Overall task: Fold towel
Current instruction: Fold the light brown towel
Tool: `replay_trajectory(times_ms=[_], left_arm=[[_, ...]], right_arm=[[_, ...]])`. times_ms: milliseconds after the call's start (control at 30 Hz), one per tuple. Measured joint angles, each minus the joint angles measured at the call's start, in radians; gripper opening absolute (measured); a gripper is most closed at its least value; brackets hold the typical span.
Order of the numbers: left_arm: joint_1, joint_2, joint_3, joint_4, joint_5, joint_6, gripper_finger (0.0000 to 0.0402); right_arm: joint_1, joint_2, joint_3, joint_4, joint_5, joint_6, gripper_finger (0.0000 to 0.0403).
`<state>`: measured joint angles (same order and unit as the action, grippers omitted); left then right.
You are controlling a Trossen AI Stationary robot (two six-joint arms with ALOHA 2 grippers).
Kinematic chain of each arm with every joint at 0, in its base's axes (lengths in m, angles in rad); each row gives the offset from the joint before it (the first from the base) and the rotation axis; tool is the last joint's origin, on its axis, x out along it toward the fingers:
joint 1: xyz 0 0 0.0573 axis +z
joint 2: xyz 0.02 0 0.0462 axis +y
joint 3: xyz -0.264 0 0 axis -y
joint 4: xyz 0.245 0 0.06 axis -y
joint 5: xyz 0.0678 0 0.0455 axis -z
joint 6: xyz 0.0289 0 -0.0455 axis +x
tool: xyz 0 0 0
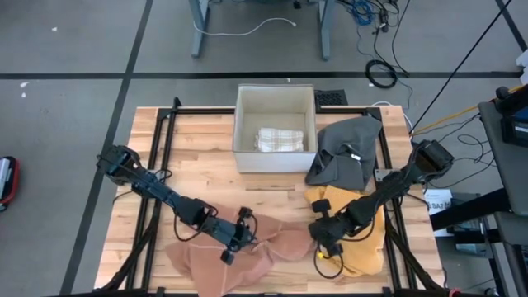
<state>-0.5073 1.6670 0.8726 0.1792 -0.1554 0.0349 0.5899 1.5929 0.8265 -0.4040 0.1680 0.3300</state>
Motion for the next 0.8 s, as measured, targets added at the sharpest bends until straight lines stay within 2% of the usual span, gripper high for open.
replay_trajectory(times_ms=[67,133,233,400,500,633,800], left_arm=[[0.024,-0.006,0.000,-0.082,-0.047,0.001,0.0066],[0.054,-0.006,0.000,-0.150,-0.046,-0.001,0.0067],[0.106,-0.006,-0.002,-0.229,0.011,-0.004,0.0067],[0.148,-0.007,-0.021,-0.217,0.138,0.002,0.0074],[0.148,-0.007,-0.035,-0.216,0.144,0.025,0.0096],[0.152,-0.007,-0.043,-0.225,0.132,0.050,0.0145],[0.194,-0.007,-0.043,-0.245,0.137,0.054,0.0193]], right_arm=[[0.014,-0.014,0.000,-0.025,0.002,0.020,0.0000],[0.030,-0.018,0.001,-0.051,0.004,0.041,0.0000],[0.050,-0.016,0.000,-0.107,-0.004,0.068,0.0000],[0.070,-0.017,0.001,-0.127,-0.015,0.107,0.0000],[0.075,-0.017,0.001,-0.127,-0.022,0.124,0.0000],[0.077,-0.017,0.001,-0.129,-0.039,0.137,0.0000],[0.078,-0.017,0.001,-0.125,-0.040,0.146,0.0000]])
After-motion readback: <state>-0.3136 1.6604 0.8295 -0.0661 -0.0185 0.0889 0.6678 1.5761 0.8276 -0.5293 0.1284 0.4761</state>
